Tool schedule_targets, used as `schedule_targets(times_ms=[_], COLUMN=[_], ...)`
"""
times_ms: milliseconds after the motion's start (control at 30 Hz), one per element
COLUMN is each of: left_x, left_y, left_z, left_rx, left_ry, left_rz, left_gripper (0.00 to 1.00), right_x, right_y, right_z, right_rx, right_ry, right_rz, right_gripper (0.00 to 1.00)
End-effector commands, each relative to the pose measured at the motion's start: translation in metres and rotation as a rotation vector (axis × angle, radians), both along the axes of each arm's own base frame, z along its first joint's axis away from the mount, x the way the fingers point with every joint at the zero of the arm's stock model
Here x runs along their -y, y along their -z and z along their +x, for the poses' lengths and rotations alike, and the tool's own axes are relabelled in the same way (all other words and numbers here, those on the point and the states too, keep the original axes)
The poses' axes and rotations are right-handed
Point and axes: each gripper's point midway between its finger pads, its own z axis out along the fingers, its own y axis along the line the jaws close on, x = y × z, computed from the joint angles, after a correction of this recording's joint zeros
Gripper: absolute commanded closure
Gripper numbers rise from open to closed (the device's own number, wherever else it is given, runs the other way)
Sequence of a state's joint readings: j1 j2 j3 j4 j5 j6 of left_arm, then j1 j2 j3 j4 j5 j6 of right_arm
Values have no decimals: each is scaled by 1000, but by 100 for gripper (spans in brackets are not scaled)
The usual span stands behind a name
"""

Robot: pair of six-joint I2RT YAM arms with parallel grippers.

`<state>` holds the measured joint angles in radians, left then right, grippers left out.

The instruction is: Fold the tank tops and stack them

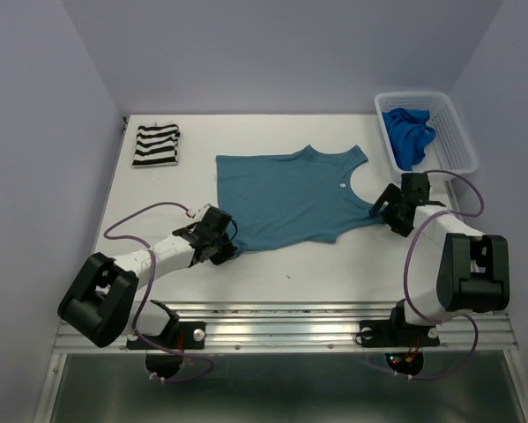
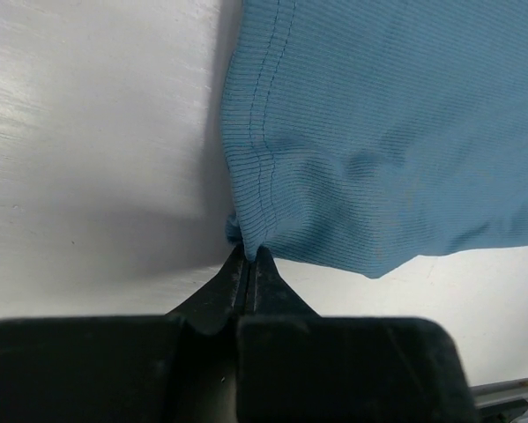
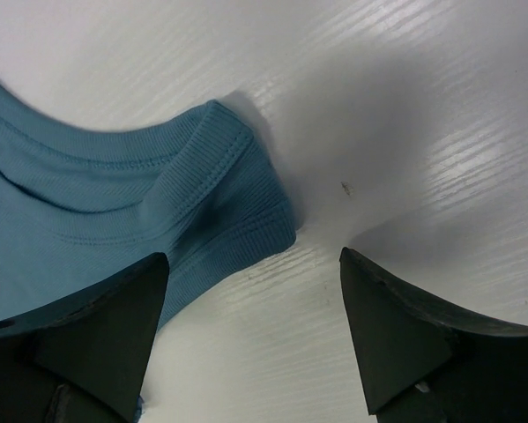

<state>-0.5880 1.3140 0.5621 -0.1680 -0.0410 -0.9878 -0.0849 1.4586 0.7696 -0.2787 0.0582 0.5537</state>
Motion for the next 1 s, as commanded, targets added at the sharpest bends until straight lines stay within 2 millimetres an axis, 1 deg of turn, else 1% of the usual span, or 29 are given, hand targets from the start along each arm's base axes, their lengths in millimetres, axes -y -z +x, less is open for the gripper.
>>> schedule_targets(times_ms=[0,67,100,167,233,300,333,367,467,500,567,667,733,867,900,933,967], left_x=[-10,-13,-13,-15,-17,-16,-15,-14,-12,-12,-10,-7,-5,-6,-3,-3,-2], left_y=[-6,-8,-13,-20,-23,-31,-33,-35,-43,-45,-51,-62,-71,-79,-81,-83,-85], left_z=[1,2,3,5,6,9,10,10,14,14,17,23,28,33,34,36,37], left_rx=[37,57,80,115,134,168,175,183,197,200,221,249,276,291,292,296,299], left_ry=[2,-5,-7,-8,-13,-9,-6,2,5,9,10,13,13,7,15,18,21], left_rz=[49,49,42,36,35,23,19,16,11,9,-4,-25,-40,-55,-67,-73,-78], left_gripper=[100,100,100,100,100,100,100,100,100,100,100,100,100,100,100,100,100], right_x=[-2,-5,-4,-3,-3,-4,-5,-5,-6,-6,-6,-4,-4,-4,-3,-9,-10], right_y=[10,14,18,20,24,25,25,25,20,18,16,8,1,-10,-14,-17,-20], right_z=[5,5,4,6,7,8,8,6,5,5,3,8,13,18,20,22,24], right_rx=[1,0,-11,-17,-29,-32,-32,-32,-16,-10,-2,15,27,51,61,72,80], right_ry=[-19,-29,-27,-23,-24,-29,-33,-32,-35,-38,-41,-47,-51,-58,-63,-83,-87], right_rz=[17,28,27,23,25,30,34,35,35,33,28,18,14,10,5,31,33], right_gripper=[18,19,19,20,26,41,47,56,65,72,80,87,90,95,99,99,100])
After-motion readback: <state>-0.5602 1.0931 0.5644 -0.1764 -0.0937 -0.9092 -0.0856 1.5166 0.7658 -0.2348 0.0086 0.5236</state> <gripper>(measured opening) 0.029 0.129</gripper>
